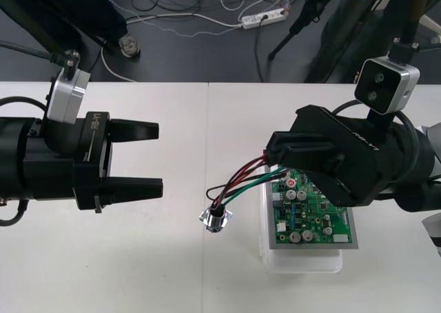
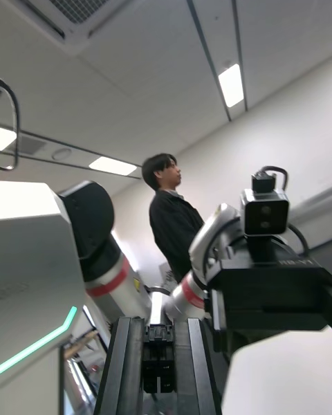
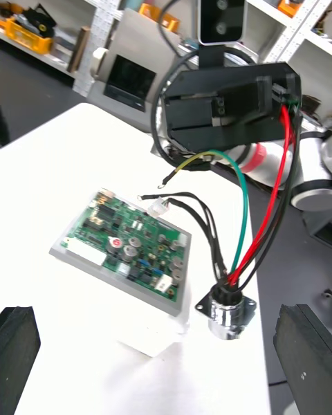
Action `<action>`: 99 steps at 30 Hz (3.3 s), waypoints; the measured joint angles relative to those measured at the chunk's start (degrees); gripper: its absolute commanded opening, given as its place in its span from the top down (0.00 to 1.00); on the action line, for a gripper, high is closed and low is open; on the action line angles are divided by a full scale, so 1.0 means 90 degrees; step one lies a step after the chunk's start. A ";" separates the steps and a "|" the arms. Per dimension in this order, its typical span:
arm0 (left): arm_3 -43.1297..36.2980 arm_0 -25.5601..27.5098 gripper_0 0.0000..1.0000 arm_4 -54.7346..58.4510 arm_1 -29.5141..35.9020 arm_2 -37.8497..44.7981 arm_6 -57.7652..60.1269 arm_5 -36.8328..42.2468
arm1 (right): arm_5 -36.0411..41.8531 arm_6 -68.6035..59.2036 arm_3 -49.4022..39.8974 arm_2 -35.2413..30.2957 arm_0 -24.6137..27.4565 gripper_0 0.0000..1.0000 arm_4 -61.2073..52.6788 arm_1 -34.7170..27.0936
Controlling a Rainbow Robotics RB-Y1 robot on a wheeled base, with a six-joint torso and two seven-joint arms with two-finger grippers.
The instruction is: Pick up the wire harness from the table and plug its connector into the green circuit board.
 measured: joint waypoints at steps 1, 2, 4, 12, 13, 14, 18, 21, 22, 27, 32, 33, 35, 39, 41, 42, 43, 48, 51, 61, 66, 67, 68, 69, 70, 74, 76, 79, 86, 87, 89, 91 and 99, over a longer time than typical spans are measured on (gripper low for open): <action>0.0000 0.0000 0.00 -0.0001 0.0015 0.0023 0.0000 0.0036 | 0.0039 0.0000 -0.0048 -0.0043 0.0001 1.00 0.0122 0.0000; 0.0000 0.0000 0.00 -0.0001 0.0026 0.0043 0.0000 0.0071 | 0.0071 0.0000 -0.0090 -0.0084 0.0001 1.00 0.0235 0.0000; 0.0000 0.0000 0.00 -0.0001 0.0035 0.0076 0.0000 0.0132 | 0.0099 0.0000 -0.0160 -0.0155 0.0003 1.00 0.0428 0.0000; 0.0350 0.0000 0.00 0.0213 0.0035 0.0108 0.0000 0.0273 | 0.0799 0.0002 -0.0952 -0.0276 0.0330 1.00 0.1270 -0.0001; 0.0451 0.0000 0.00 0.0312 0.0035 0.0108 0.0000 0.0281 | 0.0914 0.0002 -0.1084 -0.0276 0.0402 1.00 0.1406 -0.0001; 0.0536 -0.0001 0.00 0.0386 0.0035 0.0108 0.0000 0.0288 | 0.1023 0.0002 -0.1203 -0.0277 0.0475 1.00 0.1532 -0.0001; 0.0710 -0.0001 0.00 0.0505 0.0035 0.0135 0.0000 0.0308 | 0.1397 0.0003 -0.1458 -0.0276 0.0716 1.00 0.1869 -0.0001; 0.0723 -0.0002 0.00 0.0515 0.0033 0.0191 0.0000 0.0309 | 0.1550 0.0004 -0.1469 -0.0276 0.0816 1.00 0.2003 0.0000; 0.0724 -0.0003 0.00 0.0516 0.0031 0.0205 0.0000 0.0309 | 0.1562 0.0006 -0.1469 -0.0276 0.0832 1.00 0.2092 0.0000; 0.0729 -0.0058 0.00 0.0518 -0.0054 0.0243 -0.0001 0.0308 | 0.1570 0.0089 -0.1469 -0.0276 0.0854 1.00 0.2667 0.0019; 0.0752 -0.0220 0.00 0.0518 -0.0325 0.0246 -0.0001 0.0292 | 0.1572 0.0154 -0.1469 -0.0276 0.0859 1.00 0.3086 0.0141; 0.0757 -0.0251 0.00 0.0518 -0.0379 0.0246 -0.0001 0.0281 | 0.1572 0.0154 -0.1469 -0.0276 0.0859 1.00 0.3150 0.0179; 0.0770 -0.0314 0.00 0.0518 -0.0481 0.0246 -0.0001 0.0237 | 0.1572 0.0154 -0.1469 -0.0275 0.0862 1.00 0.3259 0.0266; 0.0785 -0.0405 0.00 0.0518 -0.0652 0.0246 -0.0001 0.0099 | 0.1572 0.0155 -0.1469 -0.0274 0.0865 1.00 0.3307 0.0408; 0.0787 -0.0438 0.00 0.0517 -0.0725 0.0246 -0.0001 0.0032 | 0.1572 0.0161 -0.1469 -0.0274 0.0866 1.00 0.3310 0.0449; 0.0788 -0.0451 0.00 0.0517 -0.0759 0.0246 -0.0002 0.0002 | 0.1572 0.0172 -0.1469 -0.0274 0.0866 1.00 0.3310 0.0461; 0.0789 -0.0464 0.00 0.0517 -0.0796 0.0244 -0.0002 -0.0028 | 0.1572 0.0194 -0.1469 -0.0273 0.0866 1.00 0.3310 0.0472; 0.0790 -0.0471 0.00 0.0517 -0.0999 0.0234 -0.0007 -0.0144 | 0.1572 0.0579 -0.1469 -0.0255 0.0889 1.00 0.3193 0.0486; 0.0791 -0.0471 0.00 0.0517 -0.1143 0.0216 -0.0012 -0.0181 | 0.1572 0.0673 -0.1469 -0.0248 0.0946 1.00 0.2983 0.0487; 0.0803 -0.0471 0.00 0.0517 -0.1803 0.0209 -0.0047 -0.0540 | 0.1572 0.1335 -0.1469 -0.0091 0.1155 1.00 0.2374 0.0487; 0.0807 -0.0459 0.00 0.0510 -0.2017 0.0206 -0.0509 -0.0722 | 0.1572 0.1335 -0.1469 -0.0041 0.1163 1.00 0.2289 0.0488; 0.0808 -0.0453 0.00 0.0510 -0.2043 0.0204 -0.0706 -0.0757 | 0.1572 0.1335 -0.1469 -0.0032 0.1163 1.00 0.2288 0.0488; 0.0808 -0.0450 0.00 0.0510 -0.2062 0.0203 -0.0889 -0.0784 | 0.1572 0.1335 -0.1469 -0.0025 0.1165 1.00 0.2287 0.0488; 0.0809 -0.0447 0.00 0.0510 -0.2082 0.0199 -0.1112 -0.0811 | 0.1573 0.1335 -0.1469 -0.0023 0.1167 1.00 0.2287 0.0488; 0.0809 -0.0442 0.00 0.0510 -0.2098 0.0189 -0.1351 -0.0836 | 0.1573 0.1335 -0.1469 -0.0022 0.1170 1.00 0.2287 0.0488; 0.0810 -0.0381 0.00 0.0509 -0.2139 0.0058 -0.1993 -0.0882 | 0.1573 0.1335 -0.1469 -0.0017 0.1180 1.00 0.2286 0.0489; 0.0810 -0.0324 0.00 0.0509 -0.2153 -0.0023 -0.2044 -0.0897 | 0.1573 0.1335 -0.1469 -0.0009 0.1182 1.00 0.2286 0.0489; 0.0810 -0.0219 0.00 0.0509 -0.2184 -0.0147 -0.2044 -0.0902 | 0.1573 0.1335 -0.1469 0.0004 0.1183 1.00 0.2285 0.0489; 0.0811 0.0015 0.00 0.0509 -0.2235 -0.0396 -0.2045 -0.0903 | 0.1573 0.1336 -0.1469 0.0023 0.1185 1.00 0.2283 0.0489; 0.0812 0.0049 0.00 0.0509 -0.2243 -0.0423 -0.2045 -0.0903 | 0.1573 0.1336 -0.1469 0.0023 0.1185 1.00 0.2283 0.0489; 0.0812 0.0118 0.00 0.0509 -0.2264 -0.0463 -0.2046 -0.0903 | 0.1573 0.1336 -0.1469 0.0023 0.1187 1.00 0.2282 0.0489; 0.0812 0.0178 0.00 0.0506 -0.2291 -0.0490 -0.2058 -0.0903 | 0.1573 0.1336 -0.1469 0.0023 0.1189 1.00 0.2281 0.0489; 0.0813 0.0283 0.00 0.0439 -0.2413 -0.0548 -0.2574 -0.0903 | 0.1573 0.1336 -0.1469 0.0023 0.1205 1.00 0.2273 0.0490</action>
